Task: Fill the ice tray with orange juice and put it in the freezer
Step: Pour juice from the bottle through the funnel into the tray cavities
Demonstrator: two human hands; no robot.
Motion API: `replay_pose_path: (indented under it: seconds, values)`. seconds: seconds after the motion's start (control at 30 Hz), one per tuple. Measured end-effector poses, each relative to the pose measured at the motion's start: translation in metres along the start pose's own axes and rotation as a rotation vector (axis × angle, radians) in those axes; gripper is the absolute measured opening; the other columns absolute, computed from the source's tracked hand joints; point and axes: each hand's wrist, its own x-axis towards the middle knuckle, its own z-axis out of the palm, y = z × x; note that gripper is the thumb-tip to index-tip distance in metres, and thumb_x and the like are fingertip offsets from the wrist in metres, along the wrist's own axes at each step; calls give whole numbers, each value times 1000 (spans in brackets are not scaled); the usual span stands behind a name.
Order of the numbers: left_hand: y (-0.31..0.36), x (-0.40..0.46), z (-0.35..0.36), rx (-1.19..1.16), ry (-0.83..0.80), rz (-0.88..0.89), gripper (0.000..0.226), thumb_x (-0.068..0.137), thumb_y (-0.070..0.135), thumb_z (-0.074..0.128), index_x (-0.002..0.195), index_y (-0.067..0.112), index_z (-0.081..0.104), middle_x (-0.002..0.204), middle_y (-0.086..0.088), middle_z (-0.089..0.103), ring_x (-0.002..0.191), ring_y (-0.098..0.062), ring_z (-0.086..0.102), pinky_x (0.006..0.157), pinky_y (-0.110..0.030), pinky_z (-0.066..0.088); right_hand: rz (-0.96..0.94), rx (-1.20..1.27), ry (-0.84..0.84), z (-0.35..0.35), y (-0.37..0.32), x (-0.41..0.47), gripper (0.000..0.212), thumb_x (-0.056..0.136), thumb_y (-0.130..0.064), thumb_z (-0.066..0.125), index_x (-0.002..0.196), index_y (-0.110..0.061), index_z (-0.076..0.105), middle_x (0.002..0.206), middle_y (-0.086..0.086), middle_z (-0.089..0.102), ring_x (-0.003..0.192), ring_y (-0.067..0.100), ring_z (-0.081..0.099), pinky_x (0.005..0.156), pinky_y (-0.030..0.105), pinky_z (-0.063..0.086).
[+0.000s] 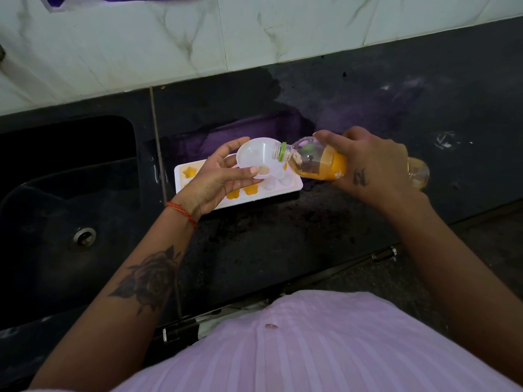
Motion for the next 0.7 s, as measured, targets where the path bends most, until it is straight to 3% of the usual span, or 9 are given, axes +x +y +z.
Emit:
replay_pose_path:
  seconds: [0.33, 0.7]
  values:
    - [-4, 7, 2, -1, -11, -26, 66, 62, -2, 73, 123, 17, 54, 116, -6, 63, 101, -25, 69, 74, -34, 59, -38, -75, 2, -5, 1, 3, 69, 78, -29, 69, 138, -37, 35, 111, 12, 53, 88, 35, 58, 67, 35, 30]
    - [-1, 7, 2, -5, -13, -31, 63, 62, -1, 72, 120, 19, 56, 116, -7, 61, 98, -23, 70, 70, -31, 59, -10, -30, 7, 0, 2, 5, 71, 76, -36, 71, 137, -39, 35, 112, 9, 54, 89, 35, 58, 68, 36, 29]
